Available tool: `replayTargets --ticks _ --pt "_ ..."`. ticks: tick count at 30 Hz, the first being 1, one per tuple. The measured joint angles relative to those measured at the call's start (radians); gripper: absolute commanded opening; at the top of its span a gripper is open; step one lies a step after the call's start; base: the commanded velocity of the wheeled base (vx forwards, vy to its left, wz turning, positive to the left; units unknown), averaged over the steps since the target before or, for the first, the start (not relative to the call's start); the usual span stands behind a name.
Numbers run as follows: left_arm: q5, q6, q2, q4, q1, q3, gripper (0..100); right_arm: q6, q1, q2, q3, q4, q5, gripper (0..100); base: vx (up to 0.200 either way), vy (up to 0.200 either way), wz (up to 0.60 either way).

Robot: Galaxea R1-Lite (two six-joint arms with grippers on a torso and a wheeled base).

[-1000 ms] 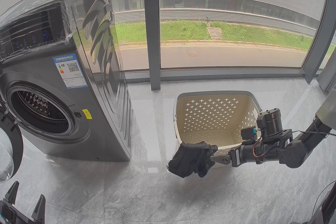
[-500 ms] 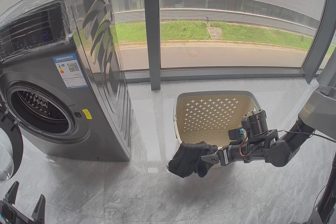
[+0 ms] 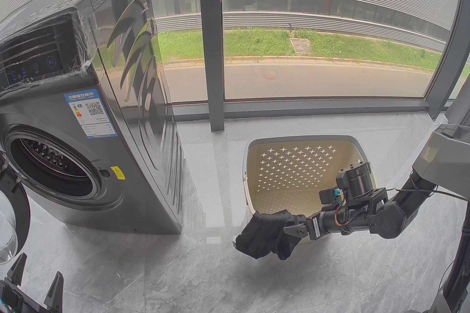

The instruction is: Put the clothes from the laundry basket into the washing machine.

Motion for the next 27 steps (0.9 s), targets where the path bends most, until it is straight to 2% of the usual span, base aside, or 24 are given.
replayTargets --ticks 23,24,27 --pt "0.000 0.002 0.000 0.000 0.000 0.000 100 -0.016 0.014 0.138 -0.027 -0.144 -0.001 100 0.000 0.000 0.00" --pt "0.000 0.003 0.000 0.000 -0.001 0.000 100 -0.017 0.013 0.142 -0.026 -0.144 -0.002 0 0.000 0.000 0.00" --pt "-0.001 0.003 0.000 0.000 -0.001 0.000 100 -0.017 0.013 0.150 -0.026 -0.157 -0.002 0 0.000 0.000 0.00"
